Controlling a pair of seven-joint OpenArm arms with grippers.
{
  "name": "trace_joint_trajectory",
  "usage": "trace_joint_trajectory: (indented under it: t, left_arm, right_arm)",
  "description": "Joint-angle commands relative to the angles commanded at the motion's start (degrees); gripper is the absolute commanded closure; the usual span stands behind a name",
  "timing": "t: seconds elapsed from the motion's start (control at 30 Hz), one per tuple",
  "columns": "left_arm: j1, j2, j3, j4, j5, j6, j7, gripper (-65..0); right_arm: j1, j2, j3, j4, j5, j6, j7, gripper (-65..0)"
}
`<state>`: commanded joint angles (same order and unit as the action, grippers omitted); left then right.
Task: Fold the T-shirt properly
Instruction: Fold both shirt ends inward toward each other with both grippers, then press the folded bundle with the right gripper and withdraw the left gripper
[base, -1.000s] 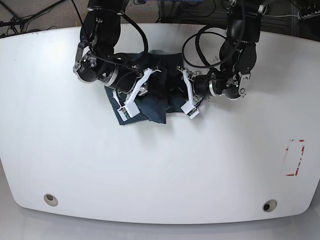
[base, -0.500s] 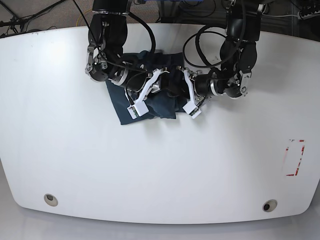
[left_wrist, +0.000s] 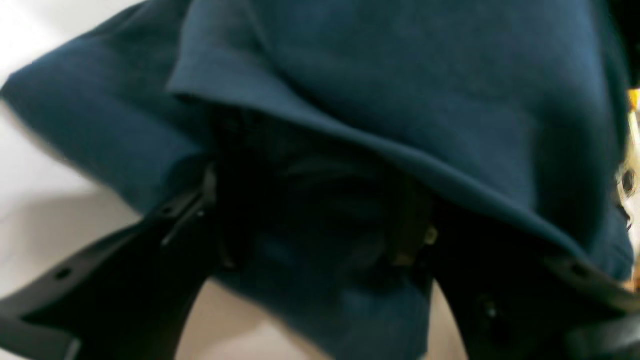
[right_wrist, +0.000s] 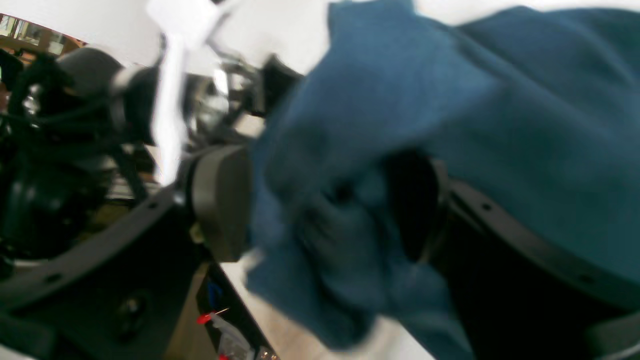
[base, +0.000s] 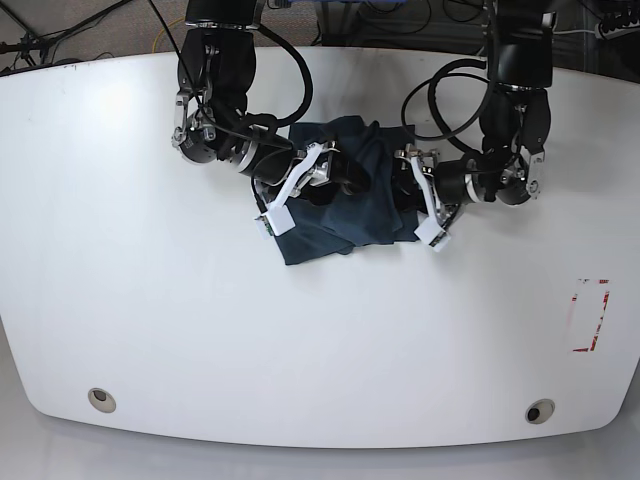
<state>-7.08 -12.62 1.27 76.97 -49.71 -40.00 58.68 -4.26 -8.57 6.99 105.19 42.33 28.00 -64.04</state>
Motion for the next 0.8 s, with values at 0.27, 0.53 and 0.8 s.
trace_joint_trajectory:
  t: [0.27, 0.53, 0.8]
  left_arm:
    - [-0.4, -5.1, -0.9, 0.0, -12.4, 0.0, 0.1, -36.7]
    - [-0.4, -13.9, -5.1, 0.1, -23.7, 0.0, 0.2, -36.7]
    - [2.7, -23.8, -15.5, -0.1, -25.0, 0.0, 0.2, -36.7]
  right_arm:
    - [-0.1, 0.0, -0.4, 1.7, 0.0, 0.0, -0.1, -42.2]
    - [0.2, 1.5, -4.7, 1.4, -0.3, -0.26, -0.1, -42.2]
    - [0.0, 3.6, -9.2, 1.1, -0.4, -0.26, 0.4, -42.2]
